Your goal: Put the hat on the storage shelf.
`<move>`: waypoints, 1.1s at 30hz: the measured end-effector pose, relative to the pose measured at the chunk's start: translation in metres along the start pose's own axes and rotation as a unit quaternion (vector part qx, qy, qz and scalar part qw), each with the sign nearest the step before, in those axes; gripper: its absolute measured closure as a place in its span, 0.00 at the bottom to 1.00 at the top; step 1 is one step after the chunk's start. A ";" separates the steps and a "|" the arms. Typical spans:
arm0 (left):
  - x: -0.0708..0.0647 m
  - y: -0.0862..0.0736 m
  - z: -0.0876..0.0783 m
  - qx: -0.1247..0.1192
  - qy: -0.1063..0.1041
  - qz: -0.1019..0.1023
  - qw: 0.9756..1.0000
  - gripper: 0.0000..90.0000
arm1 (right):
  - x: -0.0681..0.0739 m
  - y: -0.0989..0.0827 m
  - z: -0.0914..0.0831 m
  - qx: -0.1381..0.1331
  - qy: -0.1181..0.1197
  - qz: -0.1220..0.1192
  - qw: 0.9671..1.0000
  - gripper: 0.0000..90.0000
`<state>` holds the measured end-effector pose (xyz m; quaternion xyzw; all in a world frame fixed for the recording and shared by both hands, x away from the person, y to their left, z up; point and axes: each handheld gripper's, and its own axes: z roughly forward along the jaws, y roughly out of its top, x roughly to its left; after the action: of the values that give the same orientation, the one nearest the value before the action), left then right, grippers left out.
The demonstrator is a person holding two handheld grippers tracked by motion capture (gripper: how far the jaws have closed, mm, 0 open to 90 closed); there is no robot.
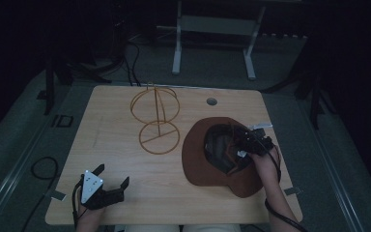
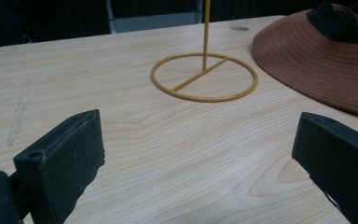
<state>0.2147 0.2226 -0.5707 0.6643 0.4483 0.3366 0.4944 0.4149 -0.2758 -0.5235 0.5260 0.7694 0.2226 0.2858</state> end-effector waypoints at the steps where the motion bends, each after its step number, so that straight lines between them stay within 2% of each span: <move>1: 0.000 0.000 0.000 0.002 -0.001 -0.002 1.000 0.03 | 0.002 -0.002 0.002 -0.005 -0.012 -0.002 1.000 0.51; 4: 0.000 -0.001 0.001 0.007 -0.002 -0.003 1.000 0.03 | 0.005 -0.004 0.004 -0.009 -0.023 0.002 1.000 0.57; 6: -0.001 -0.001 0.002 0.009 0.000 -0.003 1.000 0.03 | 0.010 -0.005 0.009 -0.006 -0.037 -0.010 0.999 0.63; 9: -0.003 0.000 0.002 0.010 0.000 -0.001 1.000 0.03 | 0.012 -0.005 0.012 -0.005 -0.045 -0.013 0.999 0.66; 12: -0.003 0.000 0.003 0.015 0.001 -0.002 1.000 0.03 | 0.014 -0.005 0.014 -0.005 -0.068 -0.022 0.997 0.81; 14: -0.003 0.000 0.003 0.016 0.003 -0.005 1.000 0.03 | 0.012 -0.004 0.012 -0.006 -0.069 -0.019 0.997 0.87; 15: -0.003 0.000 0.003 0.016 0.003 -0.006 1.000 0.03 | 0.008 -0.002 0.007 -0.015 -0.068 -0.015 0.997 0.92; 16: -0.002 0.000 0.003 0.015 0.000 -0.008 1.000 0.03 | 0.008 -0.002 0.007 -0.015 -0.068 -0.015 0.997 0.92; 17: -0.002 0.000 0.003 0.014 0.001 -0.010 1.000 0.03 | 0.003 0.001 -0.001 -0.024 -0.056 -0.002 0.998 0.93; 20: -0.003 0.000 0.004 0.013 0.002 -0.010 1.000 0.03 | -0.001 0.003 -0.010 -0.039 -0.042 0.010 0.998 0.94; 26: -0.008 0.004 0.005 0.017 0.004 -0.020 1.000 0.03 | -0.007 0.011 -0.041 -0.085 -0.022 0.027 0.996 0.93; 28: -0.012 0.007 0.006 0.020 -0.007 -0.023 1.000 0.03 | -0.008 0.014 -0.059 -0.108 -0.024 0.026 0.994 0.94; 33: -0.030 0.020 0.009 0.026 -0.035 0.001 0.999 0.04 | -0.011 0.019 -0.082 -0.136 -0.029 0.028 0.990 0.94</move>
<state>0.2168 0.1899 -0.5542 0.6888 0.4390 0.3016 0.4918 0.3757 -0.2827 -0.4485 0.5099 0.7083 0.3174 0.3708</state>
